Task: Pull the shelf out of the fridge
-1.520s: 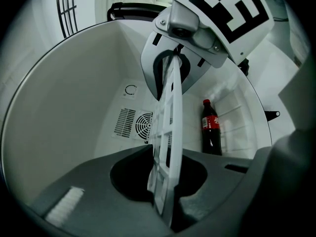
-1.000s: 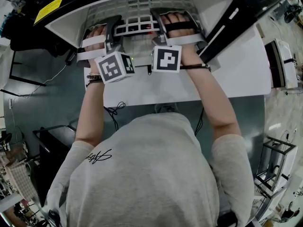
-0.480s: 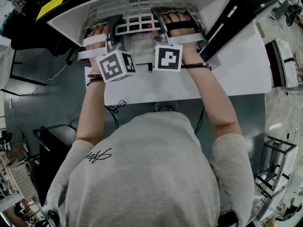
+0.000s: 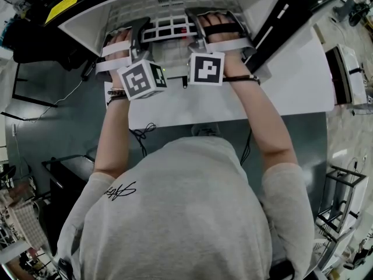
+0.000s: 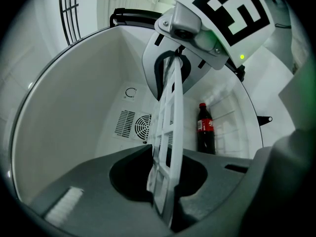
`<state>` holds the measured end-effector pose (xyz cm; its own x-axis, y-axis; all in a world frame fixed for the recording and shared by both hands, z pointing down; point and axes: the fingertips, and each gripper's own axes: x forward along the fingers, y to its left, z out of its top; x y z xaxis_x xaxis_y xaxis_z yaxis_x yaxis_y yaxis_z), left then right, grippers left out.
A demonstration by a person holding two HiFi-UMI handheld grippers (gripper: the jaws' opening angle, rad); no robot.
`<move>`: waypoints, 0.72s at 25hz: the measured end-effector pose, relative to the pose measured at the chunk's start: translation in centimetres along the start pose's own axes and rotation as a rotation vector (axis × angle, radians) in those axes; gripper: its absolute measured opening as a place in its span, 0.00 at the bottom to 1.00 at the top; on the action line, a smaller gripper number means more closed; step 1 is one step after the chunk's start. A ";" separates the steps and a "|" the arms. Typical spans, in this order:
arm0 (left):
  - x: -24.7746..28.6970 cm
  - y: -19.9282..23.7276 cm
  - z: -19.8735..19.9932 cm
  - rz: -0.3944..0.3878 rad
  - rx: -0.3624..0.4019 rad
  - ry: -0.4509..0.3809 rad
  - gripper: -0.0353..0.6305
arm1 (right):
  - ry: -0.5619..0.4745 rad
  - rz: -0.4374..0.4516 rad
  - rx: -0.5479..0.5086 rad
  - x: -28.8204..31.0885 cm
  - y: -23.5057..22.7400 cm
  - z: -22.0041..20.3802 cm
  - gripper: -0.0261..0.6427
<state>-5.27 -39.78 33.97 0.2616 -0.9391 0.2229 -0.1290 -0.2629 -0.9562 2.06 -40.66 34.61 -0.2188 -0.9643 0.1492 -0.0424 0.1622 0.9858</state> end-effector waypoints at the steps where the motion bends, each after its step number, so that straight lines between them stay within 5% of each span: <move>1: -0.1 0.0 0.0 -0.002 0.003 0.001 0.11 | 0.000 0.000 0.000 -0.1 0.0 0.0 0.14; 18: -1.0 -0.1 0.1 -0.001 0.004 -0.003 0.11 | 0.010 -0.002 0.002 -0.9 0.1 0.3 0.13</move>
<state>-5.43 -38.79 33.79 0.2641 -0.9384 0.2230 -0.1251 -0.2626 -0.9568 1.99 -39.76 34.58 -0.2087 -0.9667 0.1485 -0.0450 0.1611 0.9859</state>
